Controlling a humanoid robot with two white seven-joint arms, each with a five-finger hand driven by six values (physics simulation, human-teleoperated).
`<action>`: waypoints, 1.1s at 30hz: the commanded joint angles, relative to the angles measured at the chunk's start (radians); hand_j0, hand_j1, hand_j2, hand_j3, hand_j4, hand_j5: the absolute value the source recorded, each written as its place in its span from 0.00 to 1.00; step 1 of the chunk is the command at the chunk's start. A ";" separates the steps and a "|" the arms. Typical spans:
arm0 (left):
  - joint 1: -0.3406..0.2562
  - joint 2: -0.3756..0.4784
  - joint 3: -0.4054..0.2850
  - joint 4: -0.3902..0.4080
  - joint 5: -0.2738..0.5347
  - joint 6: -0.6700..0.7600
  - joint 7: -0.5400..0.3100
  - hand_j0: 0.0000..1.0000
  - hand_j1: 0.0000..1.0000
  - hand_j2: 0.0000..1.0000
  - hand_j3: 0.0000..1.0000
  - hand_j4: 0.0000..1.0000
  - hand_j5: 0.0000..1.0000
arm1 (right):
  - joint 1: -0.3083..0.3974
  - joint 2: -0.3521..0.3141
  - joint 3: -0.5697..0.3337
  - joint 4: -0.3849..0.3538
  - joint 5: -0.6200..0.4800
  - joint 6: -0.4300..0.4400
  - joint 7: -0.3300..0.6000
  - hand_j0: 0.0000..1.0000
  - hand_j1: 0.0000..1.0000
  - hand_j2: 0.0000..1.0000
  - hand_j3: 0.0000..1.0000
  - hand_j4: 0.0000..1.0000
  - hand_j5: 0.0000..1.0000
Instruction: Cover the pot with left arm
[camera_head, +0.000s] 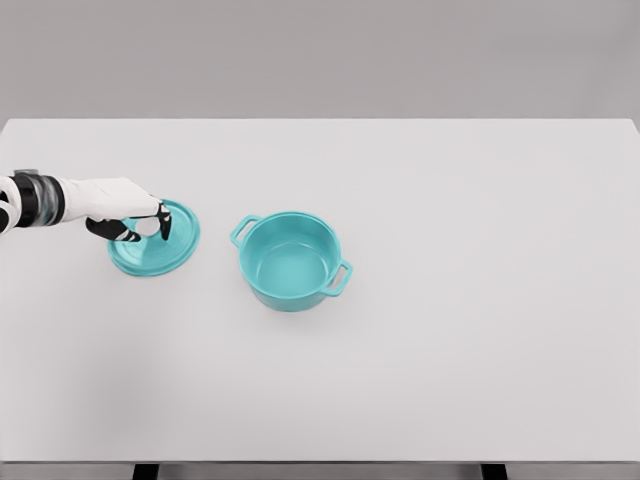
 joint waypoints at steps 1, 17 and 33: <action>0.000 -0.001 0.001 -0.003 0.001 -0.003 0.000 0.54 0.54 0.54 0.54 0.54 0.54 | 0.000 0.000 0.000 0.000 0.000 0.000 0.000 1.00 1.00 1.00 1.00 1.00 1.00; -0.061 0.022 0.001 -0.038 0.064 -0.046 -0.012 0.54 0.54 0.54 0.54 0.54 0.54 | 0.000 0.000 0.000 0.000 0.000 0.000 0.000 1.00 1.00 1.00 1.00 1.00 1.00; -0.126 0.015 0.001 -0.178 0.065 -0.054 -0.047 0.54 0.54 0.54 0.54 0.54 0.54 | 0.000 0.000 0.000 0.000 0.000 0.000 0.000 1.00 1.00 1.00 1.00 1.00 1.00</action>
